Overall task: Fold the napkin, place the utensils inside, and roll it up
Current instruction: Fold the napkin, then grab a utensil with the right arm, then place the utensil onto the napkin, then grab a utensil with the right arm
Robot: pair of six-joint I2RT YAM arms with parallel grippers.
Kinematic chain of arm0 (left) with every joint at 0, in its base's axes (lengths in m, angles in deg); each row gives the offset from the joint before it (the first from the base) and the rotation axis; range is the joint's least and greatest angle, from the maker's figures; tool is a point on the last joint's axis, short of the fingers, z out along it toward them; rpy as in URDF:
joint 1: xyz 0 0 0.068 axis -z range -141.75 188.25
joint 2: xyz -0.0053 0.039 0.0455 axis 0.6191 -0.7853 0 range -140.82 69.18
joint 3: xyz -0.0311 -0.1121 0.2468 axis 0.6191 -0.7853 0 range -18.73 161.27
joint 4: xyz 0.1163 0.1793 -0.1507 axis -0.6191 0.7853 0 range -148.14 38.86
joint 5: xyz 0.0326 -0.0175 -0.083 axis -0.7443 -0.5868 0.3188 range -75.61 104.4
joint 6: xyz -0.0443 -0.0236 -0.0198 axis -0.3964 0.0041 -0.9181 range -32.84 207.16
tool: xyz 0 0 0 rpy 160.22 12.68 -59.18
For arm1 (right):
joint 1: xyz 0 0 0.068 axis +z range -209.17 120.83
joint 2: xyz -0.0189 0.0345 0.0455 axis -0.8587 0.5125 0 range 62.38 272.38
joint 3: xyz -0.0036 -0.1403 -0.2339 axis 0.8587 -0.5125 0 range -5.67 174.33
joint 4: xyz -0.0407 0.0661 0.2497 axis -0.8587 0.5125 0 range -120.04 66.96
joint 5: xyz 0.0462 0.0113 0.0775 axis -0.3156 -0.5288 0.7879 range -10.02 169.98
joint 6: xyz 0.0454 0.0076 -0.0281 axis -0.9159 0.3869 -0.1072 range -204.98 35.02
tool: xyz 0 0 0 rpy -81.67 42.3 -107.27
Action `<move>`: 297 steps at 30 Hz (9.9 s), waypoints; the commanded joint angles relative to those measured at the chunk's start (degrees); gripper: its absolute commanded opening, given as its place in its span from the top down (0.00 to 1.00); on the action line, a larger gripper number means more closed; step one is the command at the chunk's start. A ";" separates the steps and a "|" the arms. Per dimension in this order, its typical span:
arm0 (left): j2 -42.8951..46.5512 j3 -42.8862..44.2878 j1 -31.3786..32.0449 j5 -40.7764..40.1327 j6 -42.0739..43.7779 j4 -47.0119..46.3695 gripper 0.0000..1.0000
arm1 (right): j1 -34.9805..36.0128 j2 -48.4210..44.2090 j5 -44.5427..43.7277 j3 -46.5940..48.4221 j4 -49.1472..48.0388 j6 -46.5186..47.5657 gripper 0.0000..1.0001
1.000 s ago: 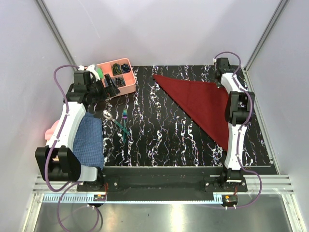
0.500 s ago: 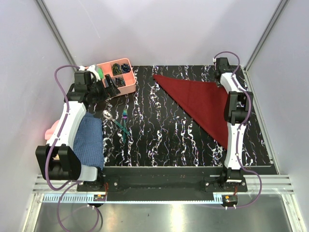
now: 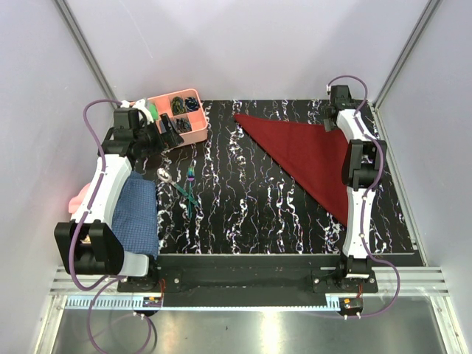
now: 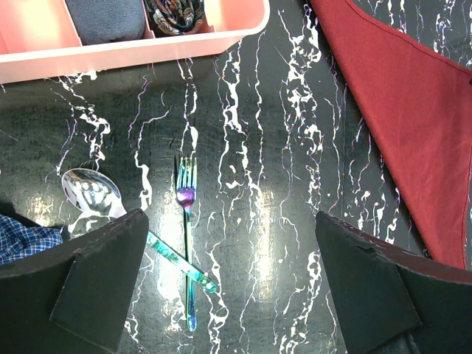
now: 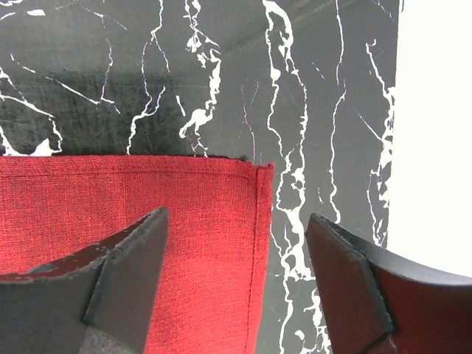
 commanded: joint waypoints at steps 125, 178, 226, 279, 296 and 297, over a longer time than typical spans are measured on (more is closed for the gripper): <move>19.53 -8.78 -4.76 -4.69 2.63 -6.66 0.01 | 21.26 -58.66 23.78 -62.68 -7.24 3.21 1.00; 8.38 -10.45 2.97 -11.89 2.97 -3.16 0.09 | 10.62 -61.10 37.74 -53.71 -12.68 -11.35 0.49; -17.21 -22.93 26.97 -7.51 -26.80 -31.35 0.01 | 12.02 -65.51 54.89 -64.61 -21.65 -22.97 0.47; -9.82 -32.95 43.67 -3.55 -32.08 -42.43 0.01 | 28.90 -24.02 47.86 -61.63 -53.65 -62.09 0.50; 1.98 -23.98 39.74 -5.48 -22.37 -27.61 0.01 | 23.45 -39.56 44.08 -57.39 -23.69 -39.59 0.53; 4.73 -23.55 37.54 -5.57 -20.42 -21.84 0.01 | 23.97 -40.36 44.08 -57.84 -22.80 -39.06 0.53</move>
